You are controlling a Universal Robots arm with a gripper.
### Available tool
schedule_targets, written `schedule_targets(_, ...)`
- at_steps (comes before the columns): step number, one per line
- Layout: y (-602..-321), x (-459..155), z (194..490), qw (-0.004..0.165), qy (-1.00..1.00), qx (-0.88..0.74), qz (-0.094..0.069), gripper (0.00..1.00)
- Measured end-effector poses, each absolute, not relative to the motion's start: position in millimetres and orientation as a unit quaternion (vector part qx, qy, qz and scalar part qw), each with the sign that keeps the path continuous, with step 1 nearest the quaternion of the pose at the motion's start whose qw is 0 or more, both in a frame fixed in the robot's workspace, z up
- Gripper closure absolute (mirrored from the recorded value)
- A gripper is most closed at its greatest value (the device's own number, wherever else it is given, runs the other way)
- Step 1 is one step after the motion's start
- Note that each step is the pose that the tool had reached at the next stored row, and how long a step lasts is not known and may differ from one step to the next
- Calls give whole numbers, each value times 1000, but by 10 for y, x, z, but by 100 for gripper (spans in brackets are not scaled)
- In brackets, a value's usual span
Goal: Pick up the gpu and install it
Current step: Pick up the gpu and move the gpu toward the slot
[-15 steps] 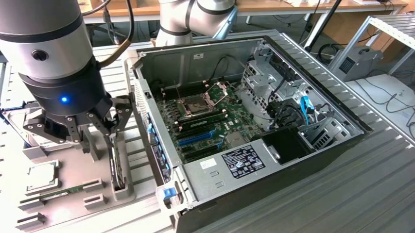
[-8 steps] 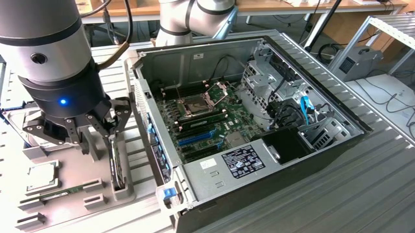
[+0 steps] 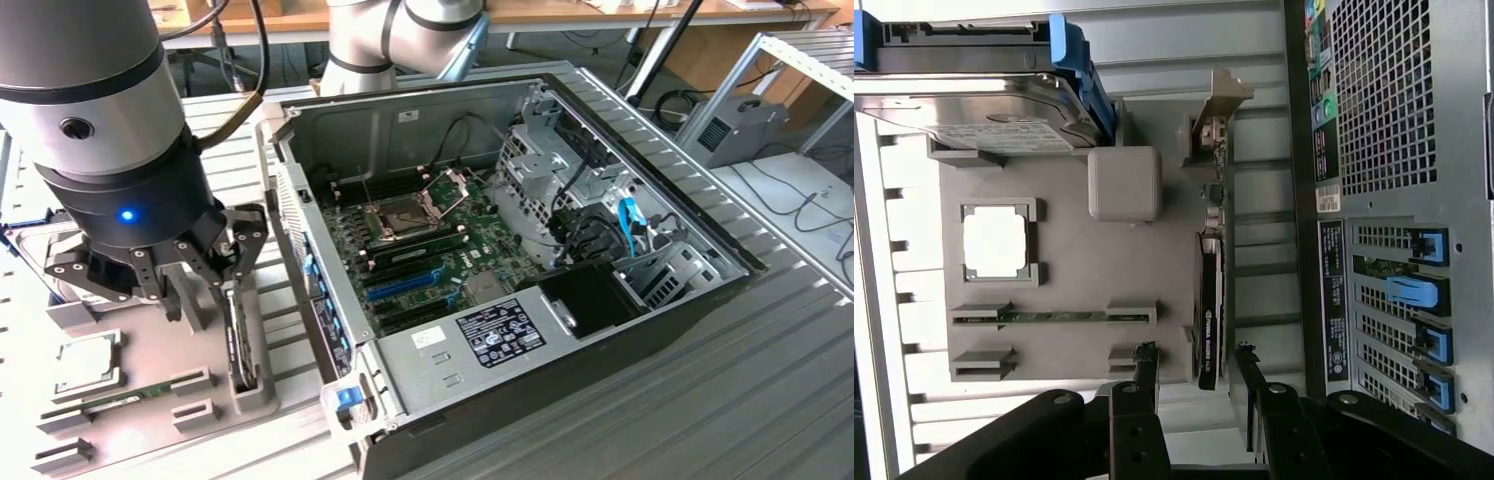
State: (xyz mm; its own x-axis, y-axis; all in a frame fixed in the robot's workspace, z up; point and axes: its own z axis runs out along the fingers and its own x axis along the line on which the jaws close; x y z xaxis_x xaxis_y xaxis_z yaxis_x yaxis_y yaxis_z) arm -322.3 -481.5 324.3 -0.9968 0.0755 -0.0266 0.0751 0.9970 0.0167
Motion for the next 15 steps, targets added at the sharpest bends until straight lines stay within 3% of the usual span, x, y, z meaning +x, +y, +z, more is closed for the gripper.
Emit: schedule_targets(15, -4815, -3270, 3178, 14, 999, 38, 8, 58)
